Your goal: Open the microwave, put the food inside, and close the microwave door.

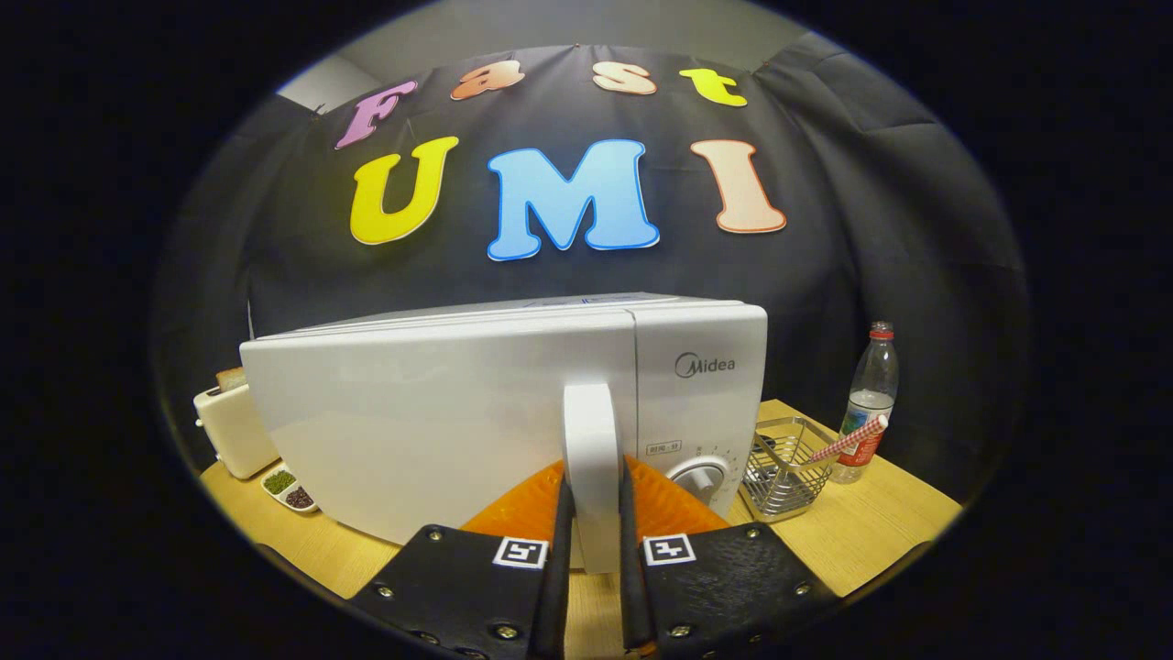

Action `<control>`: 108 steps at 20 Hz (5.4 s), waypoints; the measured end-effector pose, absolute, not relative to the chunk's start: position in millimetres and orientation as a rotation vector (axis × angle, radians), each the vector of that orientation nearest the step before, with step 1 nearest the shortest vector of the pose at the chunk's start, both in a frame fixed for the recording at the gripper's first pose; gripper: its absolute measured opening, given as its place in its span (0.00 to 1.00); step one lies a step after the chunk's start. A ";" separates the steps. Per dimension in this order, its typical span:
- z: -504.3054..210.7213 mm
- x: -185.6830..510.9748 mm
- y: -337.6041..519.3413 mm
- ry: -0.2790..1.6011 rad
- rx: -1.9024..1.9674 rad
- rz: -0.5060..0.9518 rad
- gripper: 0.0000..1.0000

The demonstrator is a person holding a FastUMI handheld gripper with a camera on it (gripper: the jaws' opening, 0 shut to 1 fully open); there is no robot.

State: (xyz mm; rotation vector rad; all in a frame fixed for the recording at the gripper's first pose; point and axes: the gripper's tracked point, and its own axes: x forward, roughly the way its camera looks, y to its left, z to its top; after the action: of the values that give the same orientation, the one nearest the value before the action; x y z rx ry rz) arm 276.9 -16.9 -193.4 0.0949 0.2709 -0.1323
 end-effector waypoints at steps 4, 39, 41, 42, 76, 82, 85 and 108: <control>-192.8 262.1 -12.6 0.275 0.067 -0.118 0.11; -166.8 28.4 318.9 0.080 0.025 -0.009 0.09; -168.1 28.0 318.8 0.100 0.032 -0.010 0.09; -168.1 27.4 320.1 0.106 0.032 0.005 0.10; -180.4 33.6 -64.2 0.119 0.150 -0.001 0.89; -233.3 47.5 -59.0 0.277 0.394 0.055 0.92; -248.8 51.5 -52.3 0.328 0.493 0.083 0.91; -215.9 51.8 -35.9 0.259 0.495 0.100 0.10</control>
State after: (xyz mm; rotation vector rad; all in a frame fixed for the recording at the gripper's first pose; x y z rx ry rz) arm 51.8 -35.9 -215.9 0.4954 0.2595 0.0997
